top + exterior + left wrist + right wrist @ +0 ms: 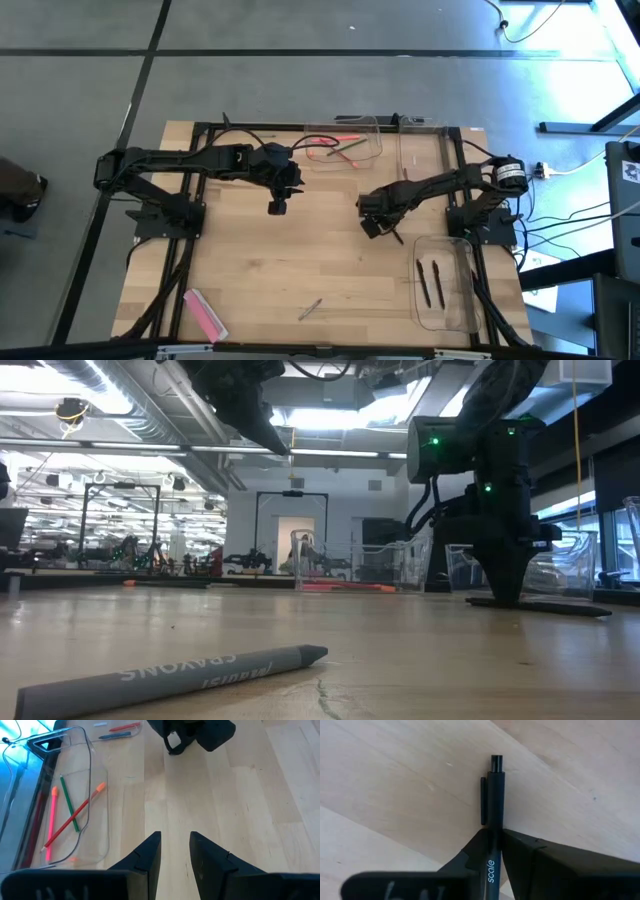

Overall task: Sort crayons/erasers/pens/pencils in bins
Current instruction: Put the right black pen into the bottom right transparent bin

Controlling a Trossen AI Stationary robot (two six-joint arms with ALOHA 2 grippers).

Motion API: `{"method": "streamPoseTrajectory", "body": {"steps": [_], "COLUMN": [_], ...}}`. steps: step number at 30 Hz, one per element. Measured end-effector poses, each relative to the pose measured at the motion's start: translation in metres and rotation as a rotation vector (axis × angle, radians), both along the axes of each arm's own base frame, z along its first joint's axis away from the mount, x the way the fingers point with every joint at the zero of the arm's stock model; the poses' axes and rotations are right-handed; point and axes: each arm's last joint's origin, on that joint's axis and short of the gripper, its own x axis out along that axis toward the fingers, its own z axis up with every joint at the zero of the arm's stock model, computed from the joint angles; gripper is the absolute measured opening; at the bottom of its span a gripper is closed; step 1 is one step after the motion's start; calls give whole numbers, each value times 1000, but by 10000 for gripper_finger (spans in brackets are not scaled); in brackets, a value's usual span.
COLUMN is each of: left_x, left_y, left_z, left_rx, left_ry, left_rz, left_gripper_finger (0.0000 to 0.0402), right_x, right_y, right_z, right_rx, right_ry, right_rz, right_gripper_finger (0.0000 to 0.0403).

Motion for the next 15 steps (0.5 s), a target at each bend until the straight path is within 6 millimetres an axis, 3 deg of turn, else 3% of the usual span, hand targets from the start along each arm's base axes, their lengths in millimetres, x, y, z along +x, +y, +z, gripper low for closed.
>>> {"method": "streamPoseTrajectory", "body": {"steps": [15], "left_x": [0], "left_y": [0], "left_z": [0], "left_rx": [0], "left_ry": [0], "left_rz": [0], "left_gripper_finger": [94], "right_x": [-7], "right_y": [12], "right_z": [43], "right_rx": [-52], "right_ry": [-203], "right_rz": [38], "right_gripper_finger": [55]}}
